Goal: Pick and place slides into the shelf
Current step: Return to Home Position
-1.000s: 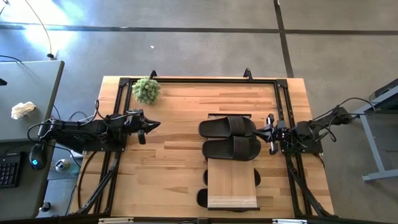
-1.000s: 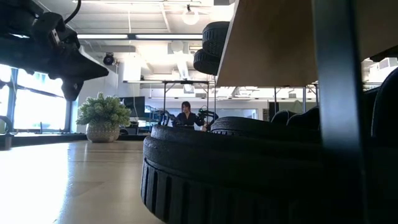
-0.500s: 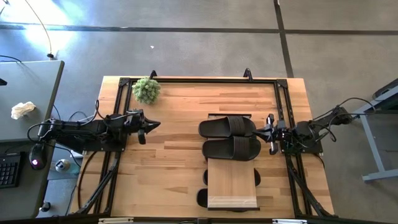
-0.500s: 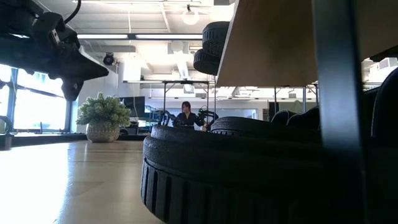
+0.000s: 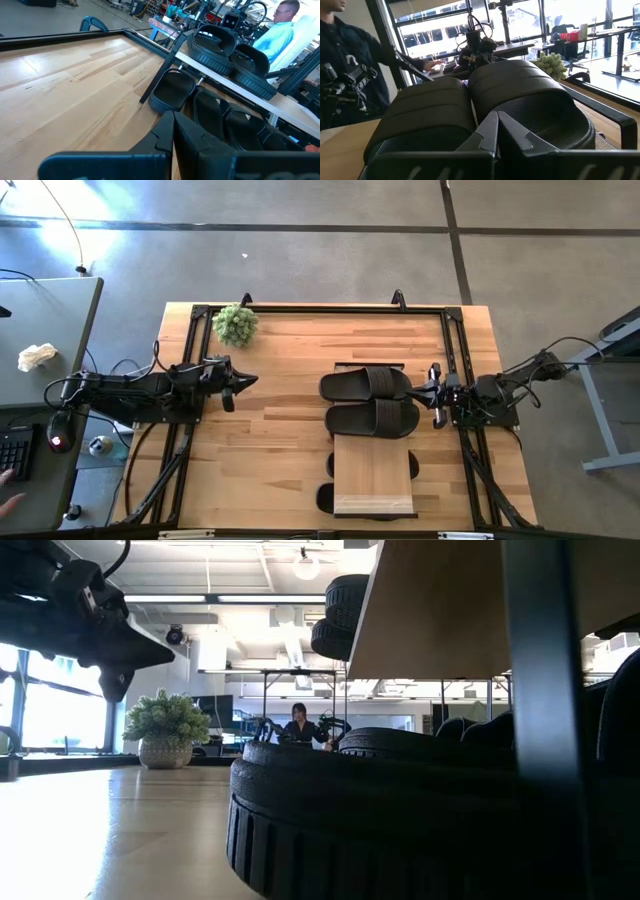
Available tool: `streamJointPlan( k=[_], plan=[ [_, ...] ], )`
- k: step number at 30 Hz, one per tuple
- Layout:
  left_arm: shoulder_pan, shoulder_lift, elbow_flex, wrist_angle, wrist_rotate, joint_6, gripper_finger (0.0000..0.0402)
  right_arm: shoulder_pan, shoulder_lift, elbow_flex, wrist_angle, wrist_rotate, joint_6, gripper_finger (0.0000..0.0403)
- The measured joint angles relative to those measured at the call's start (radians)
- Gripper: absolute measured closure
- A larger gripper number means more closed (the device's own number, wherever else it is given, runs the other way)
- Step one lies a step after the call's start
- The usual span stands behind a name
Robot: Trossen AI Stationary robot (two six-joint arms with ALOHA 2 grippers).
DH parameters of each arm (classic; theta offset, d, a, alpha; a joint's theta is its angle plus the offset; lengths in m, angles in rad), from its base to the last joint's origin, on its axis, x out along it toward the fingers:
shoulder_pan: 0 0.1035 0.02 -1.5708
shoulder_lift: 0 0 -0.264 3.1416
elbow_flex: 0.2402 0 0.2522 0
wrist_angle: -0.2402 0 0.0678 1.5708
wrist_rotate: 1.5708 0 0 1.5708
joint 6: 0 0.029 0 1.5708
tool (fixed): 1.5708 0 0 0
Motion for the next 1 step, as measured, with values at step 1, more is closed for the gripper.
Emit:
streamJointPlan(
  k=[1],
  plan=[
    [0.0, 0.0, 0.0, 0.0, 0.0, 0.0, 0.0401, 0.0, 0.0, 0.0, 0.0, 0.0, 0.0, 0.0403]
  ],
)
